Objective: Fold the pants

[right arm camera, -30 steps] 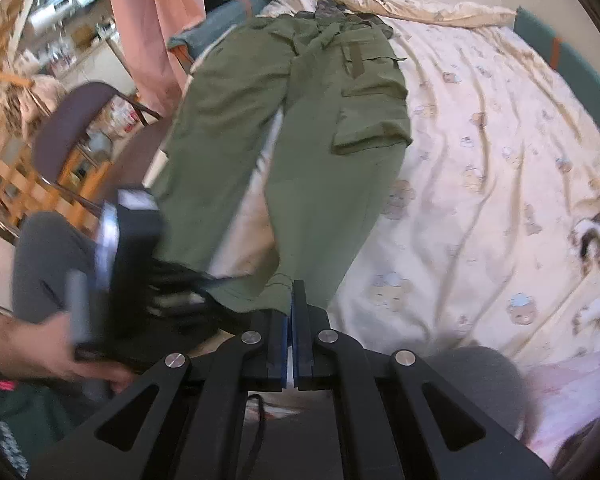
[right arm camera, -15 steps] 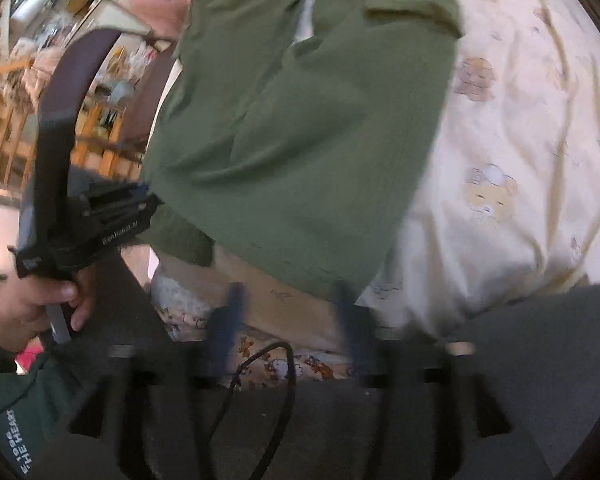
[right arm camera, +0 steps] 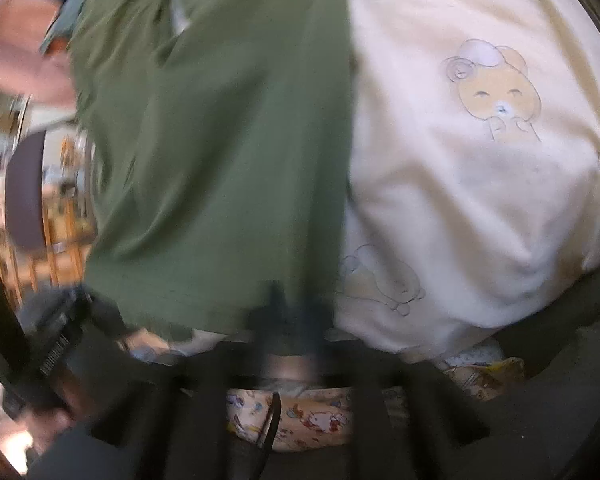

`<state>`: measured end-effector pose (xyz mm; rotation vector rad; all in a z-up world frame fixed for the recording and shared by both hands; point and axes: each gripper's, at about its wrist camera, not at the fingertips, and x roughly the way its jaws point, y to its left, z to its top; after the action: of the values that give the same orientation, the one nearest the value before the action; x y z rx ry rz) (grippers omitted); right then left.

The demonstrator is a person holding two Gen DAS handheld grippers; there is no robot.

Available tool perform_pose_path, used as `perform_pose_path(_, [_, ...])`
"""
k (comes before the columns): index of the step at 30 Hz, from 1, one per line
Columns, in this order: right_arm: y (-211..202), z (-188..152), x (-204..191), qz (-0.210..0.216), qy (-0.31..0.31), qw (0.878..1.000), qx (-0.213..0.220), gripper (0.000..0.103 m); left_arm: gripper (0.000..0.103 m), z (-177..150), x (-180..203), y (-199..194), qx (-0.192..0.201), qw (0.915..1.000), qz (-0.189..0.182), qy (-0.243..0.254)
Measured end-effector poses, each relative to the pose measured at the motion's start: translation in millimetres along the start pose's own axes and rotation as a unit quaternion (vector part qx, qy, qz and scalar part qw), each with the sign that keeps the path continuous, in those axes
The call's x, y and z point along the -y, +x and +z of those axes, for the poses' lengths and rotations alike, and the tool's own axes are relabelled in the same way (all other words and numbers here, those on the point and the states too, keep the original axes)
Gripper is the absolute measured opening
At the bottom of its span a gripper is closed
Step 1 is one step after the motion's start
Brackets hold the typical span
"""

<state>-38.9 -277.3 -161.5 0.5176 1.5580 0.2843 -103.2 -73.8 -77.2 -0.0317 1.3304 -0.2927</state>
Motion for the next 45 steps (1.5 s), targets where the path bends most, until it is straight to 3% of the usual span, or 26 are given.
perform_pose_path(5, [-74,-8,-11,-0.028,-0.073,0.996,0.051,0.002,0.001,-3,39,-14,-0.014,0.9973,-0.054,0.048])
perform_pose_path(8, [-114,-13,6,-0.090,-0.105,0.989,0.055,0.002,0.000,-8,79,-15,-0.030,0.9918,-0.067,0.105])
perform_pose_path(11, [-124,-14,33,-0.124,-0.095,0.988,0.022,0.002,0.000,-21,115,4,-0.074,0.9828,-0.069,0.154])
perform_pose_path(14, [-97,-3,43,-0.152,-0.106,0.982,-0.045,0.002,0.000,-37,133,35,-0.121,0.9743,-0.056,0.182])
perform_pose_path(17, [-66,11,49,-0.172,-0.099,0.976,-0.087,0.003,0.000,-41,128,54,-0.147,0.9731,-0.048,0.170])
perform_pose_path(21, [-46,17,57,-0.211,-0.098,0.965,-0.118,0.009,0.003,-31,100,47,-0.136,0.9806,-0.043,0.134])
perform_pose_path(23, [-48,18,60,-0.202,-0.088,0.967,-0.132,0.038,0.021,-18,74,42,-0.127,0.9857,-0.060,0.093])
perform_pose_path(24, [-52,19,61,-0.198,-0.087,0.968,-0.130,0.062,0.041,-5,58,40,-0.110,0.9900,-0.068,0.057])
perform_pose_path(25, [-59,19,61,-0.196,-0.089,0.969,-0.124,0.066,0.046,4,51,39,-0.093,0.9922,-0.073,0.038])
perform_pose_path(28, [-79,25,59,-0.166,-0.085,0.978,-0.096,0.066,0.046,35,45,46,-0.056,0.9937,-0.097,0.002])
perform_pose_path(30, [-103,33,59,-0.140,-0.069,0.987,-0.038,0.066,0.046,55,56,63,-0.045,0.9928,-0.110,-0.015])
perform_pose_path(32, [-116,35,58,-0.096,-0.054,0.994,0.010,0.066,0.046,70,69,84,-0.046,0.9941,-0.098,-0.005])
perform_pose_path(33, [-119,35,58,-0.077,-0.043,0.996,0.029,0.066,0.042,72,77,98,-0.052,0.9953,-0.082,0.004])
perform_pose_path(34, [-119,35,58,-0.064,-0.032,0.997,0.041,0.066,0.017,74,82,113,-0.061,0.9949,-0.080,-0.002])
perform_pose_path(35, [-118,35,58,-0.049,-0.022,0.997,0.050,0.065,0.005,75,86,119,-0.058,0.9938,-0.095,-0.005])
perform_pose_path(39, [-108,33,54,-0.001,-0.002,0.997,0.078,0.066,0.001,69,94,86,-0.001,0.9949,-0.096,0.031])
perform_pose_path(43, [-95,39,50,-0.035,-0.020,0.996,0.085,0.065,0.000,54,47,44,0.008,0.9921,-0.121,-0.031])
perform_pose_path(45, [-84,48,44,-0.056,-0.026,0.995,0.073,0.066,0.000,48,30,49,-0.018,0.9920,-0.108,-0.062])
